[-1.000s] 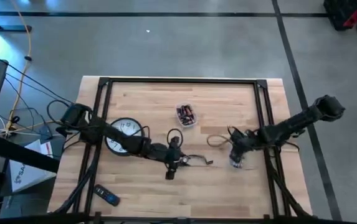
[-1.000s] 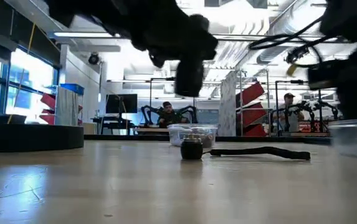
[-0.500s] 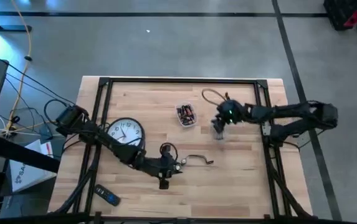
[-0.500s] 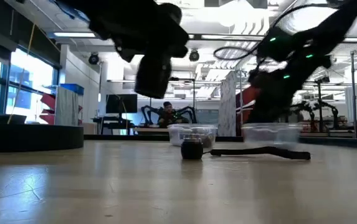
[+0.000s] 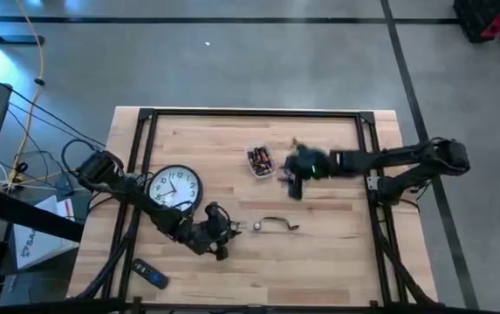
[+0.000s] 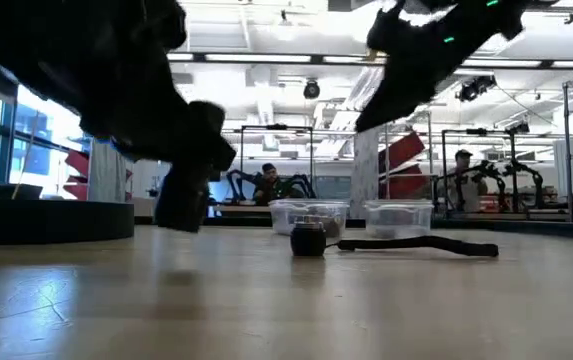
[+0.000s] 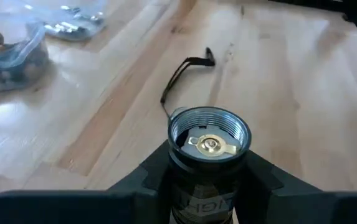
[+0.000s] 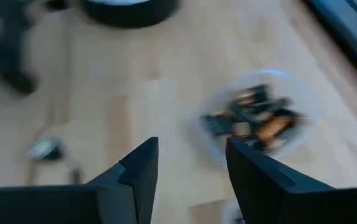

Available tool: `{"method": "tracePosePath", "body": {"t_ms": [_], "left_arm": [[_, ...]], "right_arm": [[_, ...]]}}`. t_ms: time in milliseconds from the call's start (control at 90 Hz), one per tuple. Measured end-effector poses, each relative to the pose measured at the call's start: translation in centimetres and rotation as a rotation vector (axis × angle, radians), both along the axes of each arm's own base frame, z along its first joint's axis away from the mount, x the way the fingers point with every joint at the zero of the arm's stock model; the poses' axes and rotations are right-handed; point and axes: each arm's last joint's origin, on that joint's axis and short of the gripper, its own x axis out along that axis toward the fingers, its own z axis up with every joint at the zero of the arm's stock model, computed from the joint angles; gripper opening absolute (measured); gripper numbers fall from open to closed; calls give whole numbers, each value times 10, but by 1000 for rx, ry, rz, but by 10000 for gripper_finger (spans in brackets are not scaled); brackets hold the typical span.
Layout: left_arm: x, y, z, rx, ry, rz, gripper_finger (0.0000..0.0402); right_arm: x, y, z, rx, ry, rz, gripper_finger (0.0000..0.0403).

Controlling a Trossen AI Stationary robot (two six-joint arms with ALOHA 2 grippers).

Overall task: Insert battery
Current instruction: Close the lid of the black flashlight

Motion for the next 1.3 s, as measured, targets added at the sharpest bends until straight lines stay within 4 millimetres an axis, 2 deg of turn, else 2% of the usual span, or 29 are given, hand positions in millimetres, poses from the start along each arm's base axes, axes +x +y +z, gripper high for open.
{"method": "tracePosePath", "body": {"t_ms": [100,211,278,378,478,678,833,1044,1300], "left_arm": [[0,-4,-6,-5,-12,-6,92],[2,-5,-14,-9,-16,-7,92],[5,-4,-17,-16,-26,-1,92],[10,0,-20,-23,-42,15,92],[13,5,-22,-6,-41,25,92],[16,9,-22,27,-33,21,92],[17,9,-21,51,-44,1,92],[20,15,-20,62,-41,-13,92],[23,20,-21,70,-38,-3,92]], "right_arm": [[-12,38,-22,54,-102,73,154],[-26,69,-41,116,-259,124,154],[-32,87,-53,100,-289,126,154],[-31,106,-73,70,-285,106,154],[-19,121,-93,42,-274,83,153],[3,136,-140,49,-314,-9,153],[13,142,-167,99,-356,-56,153],[36,148,-178,59,-376,-122,153],[46,148,-177,35,-368,-154,153]]}}
